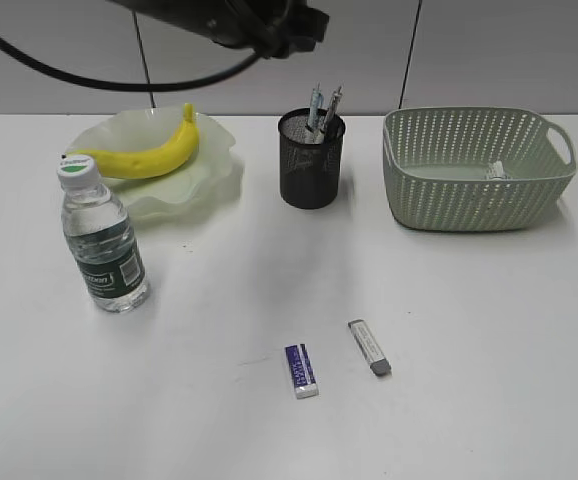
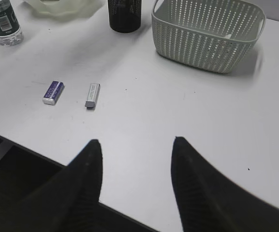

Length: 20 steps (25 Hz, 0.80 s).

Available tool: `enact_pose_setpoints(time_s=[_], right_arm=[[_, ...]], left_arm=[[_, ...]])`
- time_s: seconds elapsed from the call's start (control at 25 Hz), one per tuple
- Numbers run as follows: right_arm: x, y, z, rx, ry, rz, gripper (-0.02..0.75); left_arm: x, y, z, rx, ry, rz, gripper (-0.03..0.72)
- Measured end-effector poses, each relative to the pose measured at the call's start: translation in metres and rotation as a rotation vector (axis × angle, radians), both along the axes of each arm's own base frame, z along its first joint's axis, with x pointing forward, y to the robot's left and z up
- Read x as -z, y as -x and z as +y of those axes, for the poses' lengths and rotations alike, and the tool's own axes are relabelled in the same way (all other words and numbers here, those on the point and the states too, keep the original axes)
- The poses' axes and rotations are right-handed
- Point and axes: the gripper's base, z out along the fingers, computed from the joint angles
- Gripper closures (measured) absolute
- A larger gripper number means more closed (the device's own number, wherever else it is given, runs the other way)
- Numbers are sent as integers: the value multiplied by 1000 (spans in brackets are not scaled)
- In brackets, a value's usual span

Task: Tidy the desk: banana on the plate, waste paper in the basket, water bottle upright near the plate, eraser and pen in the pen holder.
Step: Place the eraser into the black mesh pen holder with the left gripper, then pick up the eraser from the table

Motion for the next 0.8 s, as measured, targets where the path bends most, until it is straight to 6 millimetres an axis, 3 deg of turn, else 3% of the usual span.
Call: enact_pose_setpoints(time_s=[0.28, 0.52, 0.64, 0.8], right_arm=[[0, 0, 0, 0, 0, 0, 360], [0, 0, 0, 0, 0, 0, 360], [0, 0, 0, 0, 0, 0, 360], [0, 0, 0, 0, 0, 0, 360]], left_arm=[[-88, 78, 57, 71, -199, 77, 357], [-141, 144, 109, 24, -222, 60, 357], [-150, 183, 137, 5, -212, 63, 357], [-134, 232, 171, 2, -214, 90, 357]])
